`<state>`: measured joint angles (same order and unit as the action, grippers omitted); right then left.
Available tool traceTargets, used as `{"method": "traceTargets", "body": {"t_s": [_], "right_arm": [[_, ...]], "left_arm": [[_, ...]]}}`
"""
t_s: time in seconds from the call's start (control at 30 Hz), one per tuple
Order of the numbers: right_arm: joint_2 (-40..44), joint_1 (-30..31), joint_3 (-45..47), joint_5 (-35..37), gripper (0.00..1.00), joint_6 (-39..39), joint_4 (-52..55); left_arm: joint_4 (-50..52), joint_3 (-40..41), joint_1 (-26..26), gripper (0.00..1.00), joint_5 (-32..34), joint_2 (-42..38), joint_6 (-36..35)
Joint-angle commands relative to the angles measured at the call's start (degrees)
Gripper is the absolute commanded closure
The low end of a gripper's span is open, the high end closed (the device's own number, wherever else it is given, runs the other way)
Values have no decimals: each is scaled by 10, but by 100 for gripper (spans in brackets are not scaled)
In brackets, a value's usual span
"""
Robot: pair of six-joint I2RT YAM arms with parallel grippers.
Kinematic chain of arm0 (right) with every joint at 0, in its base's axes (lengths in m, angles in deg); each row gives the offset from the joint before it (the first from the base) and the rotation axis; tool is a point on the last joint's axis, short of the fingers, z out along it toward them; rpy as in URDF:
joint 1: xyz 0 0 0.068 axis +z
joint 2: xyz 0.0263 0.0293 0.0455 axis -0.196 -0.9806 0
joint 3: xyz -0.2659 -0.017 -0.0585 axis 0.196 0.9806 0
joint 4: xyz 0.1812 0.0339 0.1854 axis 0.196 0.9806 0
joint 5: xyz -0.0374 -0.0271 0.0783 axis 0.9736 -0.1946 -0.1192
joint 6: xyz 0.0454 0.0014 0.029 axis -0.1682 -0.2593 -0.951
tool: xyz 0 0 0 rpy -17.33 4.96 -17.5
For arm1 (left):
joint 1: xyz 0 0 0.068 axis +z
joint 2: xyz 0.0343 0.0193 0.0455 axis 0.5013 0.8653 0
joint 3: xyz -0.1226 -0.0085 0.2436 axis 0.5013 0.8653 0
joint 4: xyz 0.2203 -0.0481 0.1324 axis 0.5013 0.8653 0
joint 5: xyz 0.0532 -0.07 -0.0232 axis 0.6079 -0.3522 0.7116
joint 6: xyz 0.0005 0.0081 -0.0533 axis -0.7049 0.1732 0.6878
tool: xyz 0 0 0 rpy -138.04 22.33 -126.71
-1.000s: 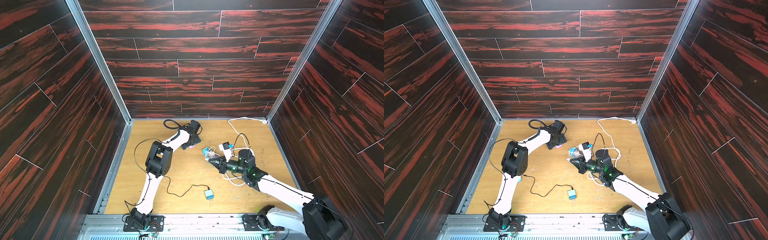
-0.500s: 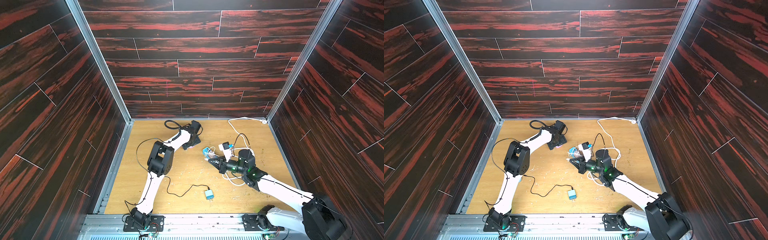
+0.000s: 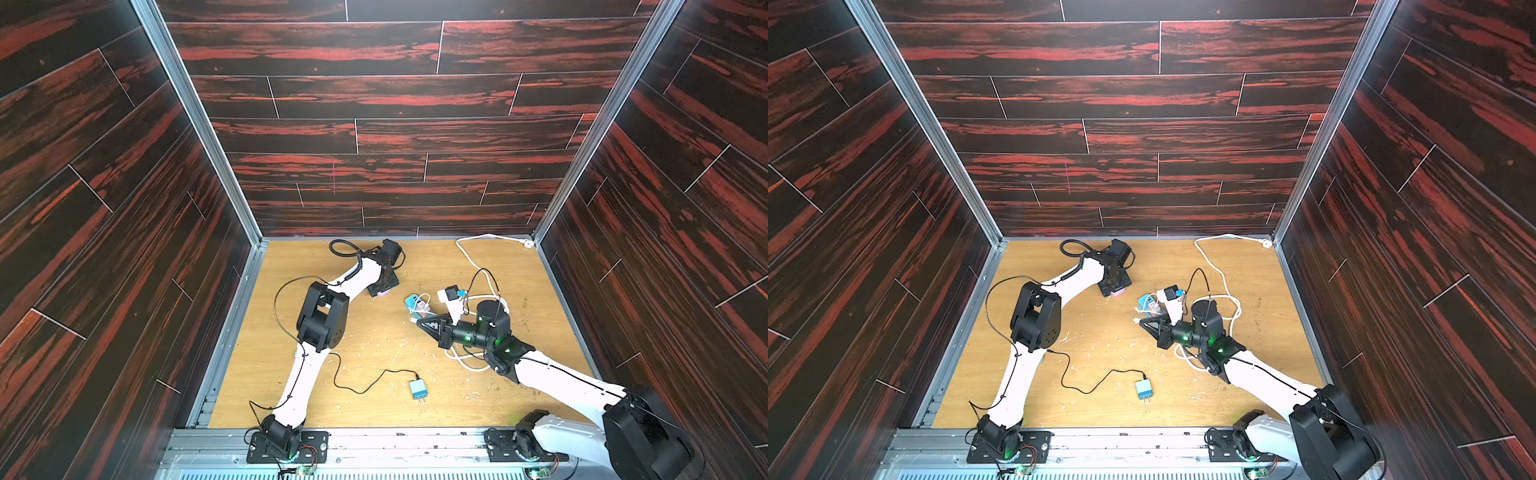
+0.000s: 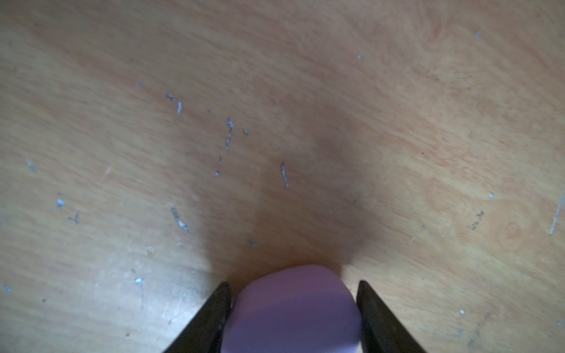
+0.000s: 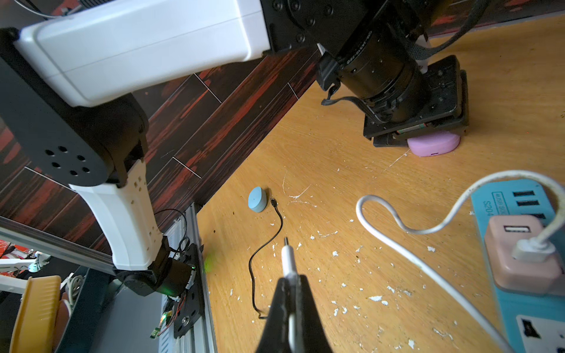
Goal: Charge the bluetooth headset
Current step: Pick up the bluetooth headset from the center of the board.
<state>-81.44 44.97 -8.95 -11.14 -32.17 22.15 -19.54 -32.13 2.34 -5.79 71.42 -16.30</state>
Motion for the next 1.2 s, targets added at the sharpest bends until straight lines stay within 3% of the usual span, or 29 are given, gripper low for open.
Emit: {"method": "traceTargets", "body": {"t_s": [0.0, 0.27, 0.6, 1.17], "right_arm": [[-4, -2, 7, 0, 95, -3, -7], [-5, -2, 9, 3, 95, -5, -8], [-17, -2, 9, -1, 95, -13, -14], [-44, 16, -29, -7, 95, -32, -22]], "left_arm": [[27, 4, 2, 51, -16, 0, -10], [19, 43, 2, 57, -38, -38, -40], [-29, 183, 2, 60, -35, -149, -76], [-148, 385, 2, 61, -29, -379, -23]]}}
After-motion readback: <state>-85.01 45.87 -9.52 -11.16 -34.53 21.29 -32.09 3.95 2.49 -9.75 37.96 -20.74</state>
